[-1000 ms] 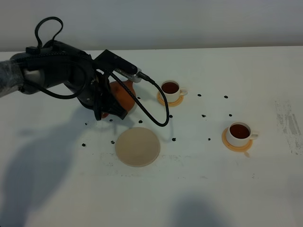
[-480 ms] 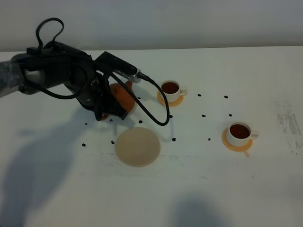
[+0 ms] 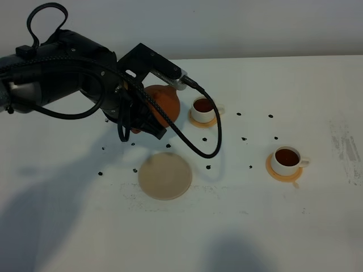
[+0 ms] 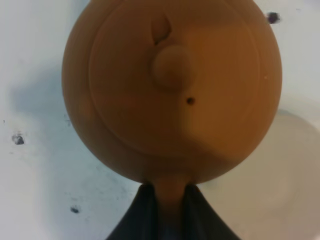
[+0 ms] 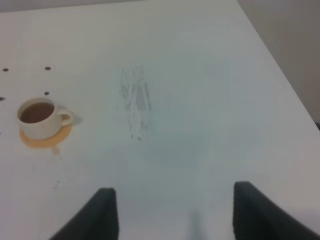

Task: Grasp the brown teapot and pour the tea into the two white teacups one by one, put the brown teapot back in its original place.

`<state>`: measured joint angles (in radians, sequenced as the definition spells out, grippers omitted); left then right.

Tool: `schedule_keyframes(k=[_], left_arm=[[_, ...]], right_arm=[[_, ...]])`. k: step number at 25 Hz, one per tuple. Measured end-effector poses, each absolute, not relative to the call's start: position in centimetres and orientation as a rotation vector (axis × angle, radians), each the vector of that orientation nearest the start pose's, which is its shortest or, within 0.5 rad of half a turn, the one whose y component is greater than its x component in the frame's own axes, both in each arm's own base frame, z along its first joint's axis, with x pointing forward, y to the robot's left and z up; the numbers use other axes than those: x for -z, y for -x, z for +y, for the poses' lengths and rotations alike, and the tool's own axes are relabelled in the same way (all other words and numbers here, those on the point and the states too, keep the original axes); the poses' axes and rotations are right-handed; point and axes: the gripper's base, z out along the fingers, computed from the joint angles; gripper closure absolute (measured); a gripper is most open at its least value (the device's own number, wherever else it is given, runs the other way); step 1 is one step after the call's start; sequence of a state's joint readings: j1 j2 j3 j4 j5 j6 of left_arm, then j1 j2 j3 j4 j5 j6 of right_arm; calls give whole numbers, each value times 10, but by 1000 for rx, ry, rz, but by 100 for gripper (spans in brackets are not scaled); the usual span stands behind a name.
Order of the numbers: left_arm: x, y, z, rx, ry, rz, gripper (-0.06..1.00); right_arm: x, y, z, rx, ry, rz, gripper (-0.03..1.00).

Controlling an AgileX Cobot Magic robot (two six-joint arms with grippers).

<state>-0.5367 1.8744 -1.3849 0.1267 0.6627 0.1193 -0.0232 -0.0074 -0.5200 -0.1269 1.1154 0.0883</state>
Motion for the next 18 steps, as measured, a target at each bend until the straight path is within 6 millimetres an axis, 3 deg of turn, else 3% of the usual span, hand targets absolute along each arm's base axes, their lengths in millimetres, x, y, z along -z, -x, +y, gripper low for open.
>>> schedule_keyframes(k=[11, 18], left_arm=[[-230, -330, -219, 19, -1031, 2464, 85], [-215, -311, -208, 37, -1042, 2482, 85]], right_arm=[[-279, 11, -10, 112, -127, 2063, 47], [-279, 11, -10, 112, -127, 2063, 47]])
